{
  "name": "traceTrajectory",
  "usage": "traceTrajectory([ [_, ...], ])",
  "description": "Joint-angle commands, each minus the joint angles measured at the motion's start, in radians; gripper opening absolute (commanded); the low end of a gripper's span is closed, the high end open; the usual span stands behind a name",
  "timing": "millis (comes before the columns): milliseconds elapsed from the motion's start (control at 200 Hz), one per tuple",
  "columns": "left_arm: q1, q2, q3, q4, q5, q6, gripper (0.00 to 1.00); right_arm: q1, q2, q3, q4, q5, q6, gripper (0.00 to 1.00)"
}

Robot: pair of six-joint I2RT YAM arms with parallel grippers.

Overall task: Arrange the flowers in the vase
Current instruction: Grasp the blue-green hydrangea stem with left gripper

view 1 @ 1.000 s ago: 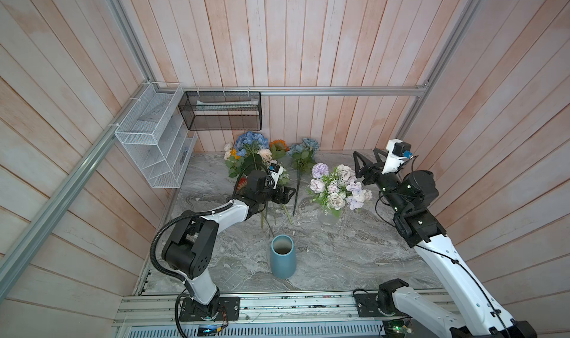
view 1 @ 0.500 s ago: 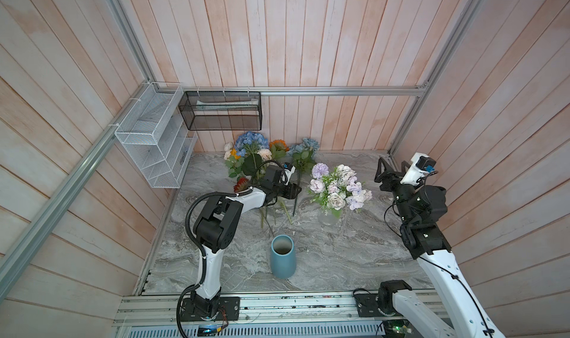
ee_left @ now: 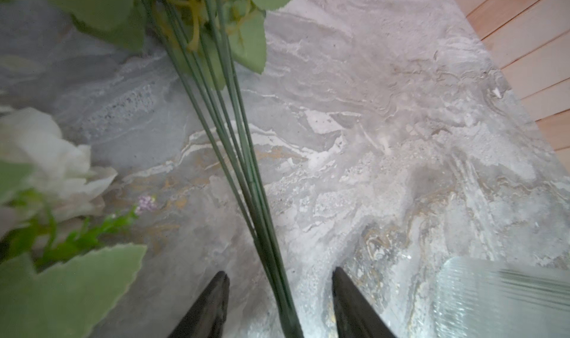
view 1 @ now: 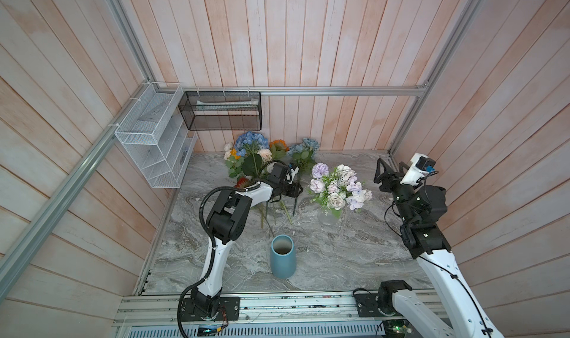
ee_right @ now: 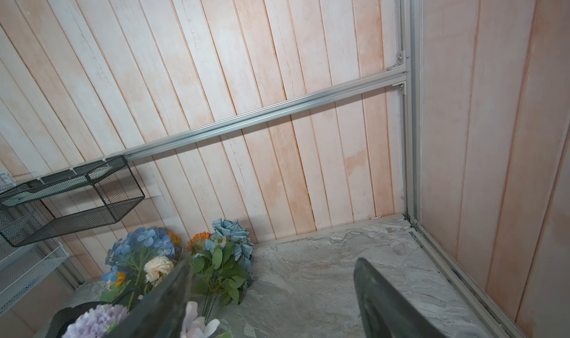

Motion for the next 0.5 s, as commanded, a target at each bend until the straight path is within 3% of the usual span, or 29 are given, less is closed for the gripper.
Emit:
traceTrajectory([
  [0,-0.003,0.029,0.036,-0.031,0.002,-0.003,0.52,-0.005,-0.003,0.002,0.000,-0.035,0.015,0.82],
  [345,-0.003,0.037,0.042,-0.017,0.033,-0.015,0.00,-0.005,-0.011,0.010,-0.020,-0.033,0.021,0.82],
  [495,-0.003,-0.031,-0.010,0.031,0.040,-0.054,0.00,-0.004,-0.005,0.014,-0.011,-0.084,0.033,0.82],
])
